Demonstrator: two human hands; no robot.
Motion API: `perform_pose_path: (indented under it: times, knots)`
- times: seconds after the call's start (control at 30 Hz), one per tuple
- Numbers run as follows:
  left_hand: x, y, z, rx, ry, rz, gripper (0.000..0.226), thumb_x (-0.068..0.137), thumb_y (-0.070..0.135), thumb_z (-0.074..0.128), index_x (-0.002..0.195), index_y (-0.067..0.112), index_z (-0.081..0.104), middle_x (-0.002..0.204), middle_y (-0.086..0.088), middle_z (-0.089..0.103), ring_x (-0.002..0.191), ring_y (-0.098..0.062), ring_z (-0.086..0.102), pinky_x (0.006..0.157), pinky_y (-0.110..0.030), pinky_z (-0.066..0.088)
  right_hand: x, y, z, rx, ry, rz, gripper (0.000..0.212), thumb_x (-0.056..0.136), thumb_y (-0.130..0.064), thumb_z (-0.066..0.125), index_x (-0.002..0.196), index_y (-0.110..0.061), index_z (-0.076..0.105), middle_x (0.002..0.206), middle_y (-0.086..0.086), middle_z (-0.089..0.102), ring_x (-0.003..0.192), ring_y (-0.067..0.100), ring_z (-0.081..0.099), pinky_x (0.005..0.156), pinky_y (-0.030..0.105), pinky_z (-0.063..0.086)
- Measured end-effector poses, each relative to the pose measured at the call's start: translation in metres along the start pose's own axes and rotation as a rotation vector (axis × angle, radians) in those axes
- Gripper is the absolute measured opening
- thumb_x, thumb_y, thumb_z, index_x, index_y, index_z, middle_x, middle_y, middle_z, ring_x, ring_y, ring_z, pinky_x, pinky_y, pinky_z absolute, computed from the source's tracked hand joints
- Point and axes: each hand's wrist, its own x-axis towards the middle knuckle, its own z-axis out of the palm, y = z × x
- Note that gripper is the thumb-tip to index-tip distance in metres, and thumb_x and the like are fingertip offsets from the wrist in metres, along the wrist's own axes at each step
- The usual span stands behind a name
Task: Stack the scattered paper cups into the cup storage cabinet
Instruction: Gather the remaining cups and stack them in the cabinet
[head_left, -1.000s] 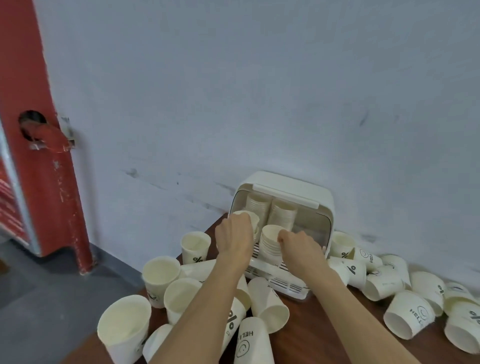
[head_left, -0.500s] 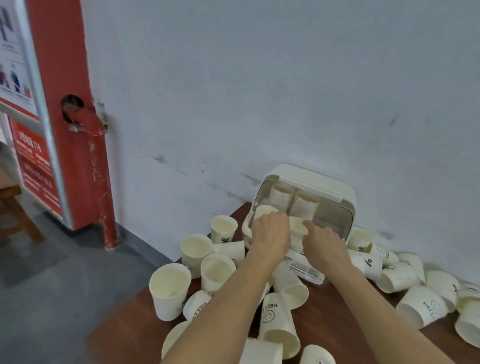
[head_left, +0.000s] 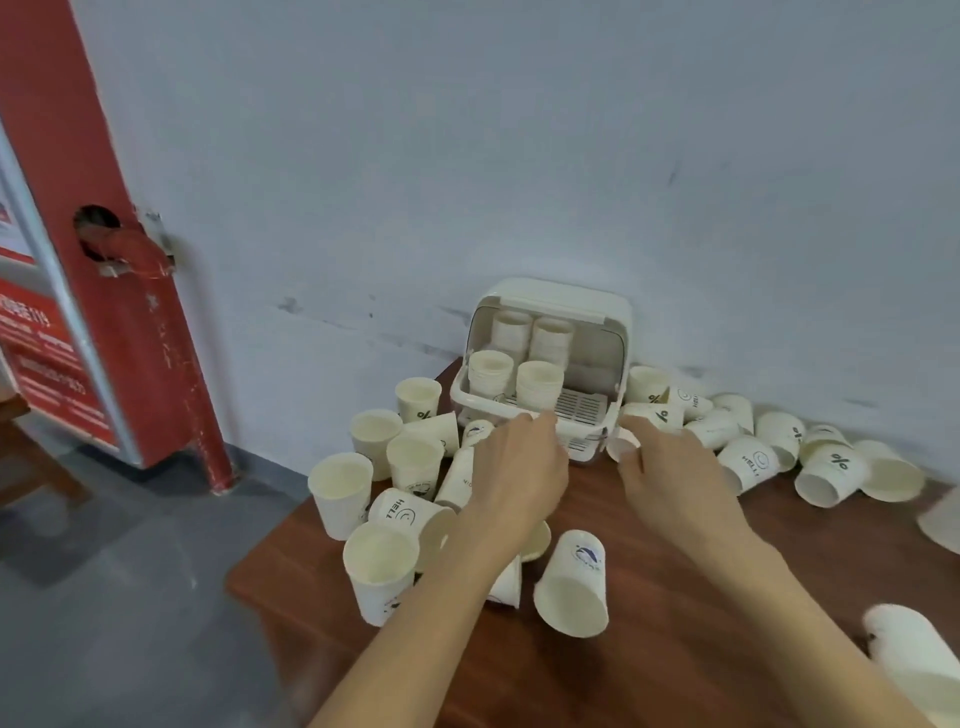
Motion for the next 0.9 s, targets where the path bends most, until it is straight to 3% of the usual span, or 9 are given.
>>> perform_pose_path:
  times: [0.1, 0.2, 0.33, 0.5, 0.9]
  knots:
    - [-0.013, 0.006, -0.001, -0.02, 0.026, 0.007, 0.026, 0.094, 0.025, 0.043, 0.115, 0.02, 0.058, 0.107, -0.001, 0.064, 0.097, -0.024, 0.059, 0.074, -0.038, 0.047, -0.021, 0.004, -0.003, -0.015, -0.01, 0.009, 0.034, 0.095, -0.03, 0.038, 0.128, -0.029, 0.045, 0.099, 0.003, 0.064, 0.099, 0.029, 0.056, 0.068, 0.037, 0.041]
    - [-0.022, 0.011, -0.005, -0.016, 0.043, 0.009, 0.026, 0.095, 0.026, 0.042, 0.115, 0.021, 0.058, 0.109, 0.002, 0.062, 0.097, -0.021, 0.058, 0.07, -0.034, 0.043, -0.036, 0.003, -0.004, 0.028, -0.028, 0.014, 0.038, 0.094, -0.031, 0.04, 0.132, -0.029, 0.042, 0.086, 0.001, 0.066, 0.086, 0.029, 0.059, 0.065, 0.038, 0.044]
    - [-0.031, 0.012, -0.012, -0.022, 0.034, -0.004, 0.028, 0.095, 0.026, 0.04, 0.118, 0.024, 0.056, 0.108, 0.003, 0.061, 0.098, -0.021, 0.057, 0.066, -0.031, 0.038, -0.048, -0.009, -0.007, 0.02, -0.053, 0.014, 0.041, 0.095, -0.03, 0.04, 0.136, -0.03, 0.04, 0.094, 0.002, 0.067, 0.09, 0.03, 0.06, 0.065, 0.036, 0.04]
    - [-0.041, 0.012, -0.015, -0.031, 0.03, -0.008, 0.036, 0.096, 0.03, 0.039, 0.13, 0.03, 0.05, 0.102, 0.005, 0.059, 0.095, -0.021, 0.058, 0.069, -0.032, 0.042, -0.06, -0.016, -0.02, 0.014, -0.059, 0.035, 0.041, 0.098, -0.028, 0.039, 0.139, -0.027, 0.038, 0.103, 0.004, 0.066, 0.096, 0.029, 0.06, 0.071, 0.038, 0.043]
    - [-0.045, 0.063, 0.018, -0.16, -0.032, 0.12, 0.036, 0.094, 0.031, 0.046, 0.13, 0.033, 0.052, 0.089, 0.008, 0.058, 0.085, -0.014, 0.056, 0.069, -0.034, 0.048, -0.091, 0.05, -0.053, -0.051, -0.057, 0.196, 0.038, 0.099, -0.027, 0.038, 0.136, -0.023, 0.038, 0.106, 0.005, 0.064, 0.099, 0.032, 0.059, 0.076, 0.039, 0.043]
